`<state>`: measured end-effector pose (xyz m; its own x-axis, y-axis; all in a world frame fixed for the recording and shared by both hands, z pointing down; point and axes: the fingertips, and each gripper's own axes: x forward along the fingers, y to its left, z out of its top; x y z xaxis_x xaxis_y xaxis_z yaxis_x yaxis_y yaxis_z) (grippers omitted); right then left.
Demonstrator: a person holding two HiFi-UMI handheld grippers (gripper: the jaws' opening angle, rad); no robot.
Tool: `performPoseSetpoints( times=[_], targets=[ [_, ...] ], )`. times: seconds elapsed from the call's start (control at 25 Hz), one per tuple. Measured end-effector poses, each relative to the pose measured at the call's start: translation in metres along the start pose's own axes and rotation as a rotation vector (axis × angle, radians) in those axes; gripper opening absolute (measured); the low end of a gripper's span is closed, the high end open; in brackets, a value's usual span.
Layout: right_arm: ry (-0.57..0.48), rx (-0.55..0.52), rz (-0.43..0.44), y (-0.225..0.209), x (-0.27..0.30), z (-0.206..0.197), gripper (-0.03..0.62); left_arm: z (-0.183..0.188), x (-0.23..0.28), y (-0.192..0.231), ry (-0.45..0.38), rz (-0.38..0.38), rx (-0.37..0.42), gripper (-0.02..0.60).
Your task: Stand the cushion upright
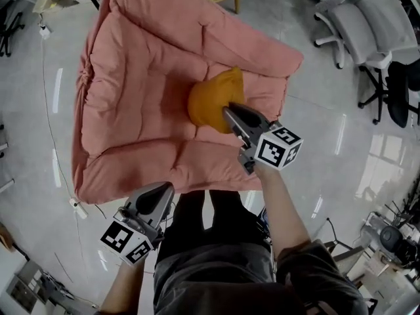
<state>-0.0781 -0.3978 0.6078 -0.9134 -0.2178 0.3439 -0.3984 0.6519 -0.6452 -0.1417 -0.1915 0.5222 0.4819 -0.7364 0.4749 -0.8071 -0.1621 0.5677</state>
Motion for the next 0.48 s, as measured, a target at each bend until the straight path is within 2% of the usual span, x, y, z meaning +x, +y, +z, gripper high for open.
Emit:
performPoseSetpoints(
  times=[0.24, 0.36, 0.48],
  targets=[
    [0.008, -0.013, 0.141, 0.063, 0.058, 0.014, 0.064, 0.0, -0.041, 0.02, -0.062, 0.06, -0.042, 0.009],
    [0.049, -0.043, 0.222, 0.092, 0.083, 0.006, 0.061, -0.001, -0.052, 0.028, -0.088, 0.078, -0.06, 0.009],
    [0.099, -0.097, 0.265, 0.115, 0.112, -0.009, 0.054, 0.0, -0.056, 0.031, -0.108, 0.08, -0.067, 0.009]
  ],
)
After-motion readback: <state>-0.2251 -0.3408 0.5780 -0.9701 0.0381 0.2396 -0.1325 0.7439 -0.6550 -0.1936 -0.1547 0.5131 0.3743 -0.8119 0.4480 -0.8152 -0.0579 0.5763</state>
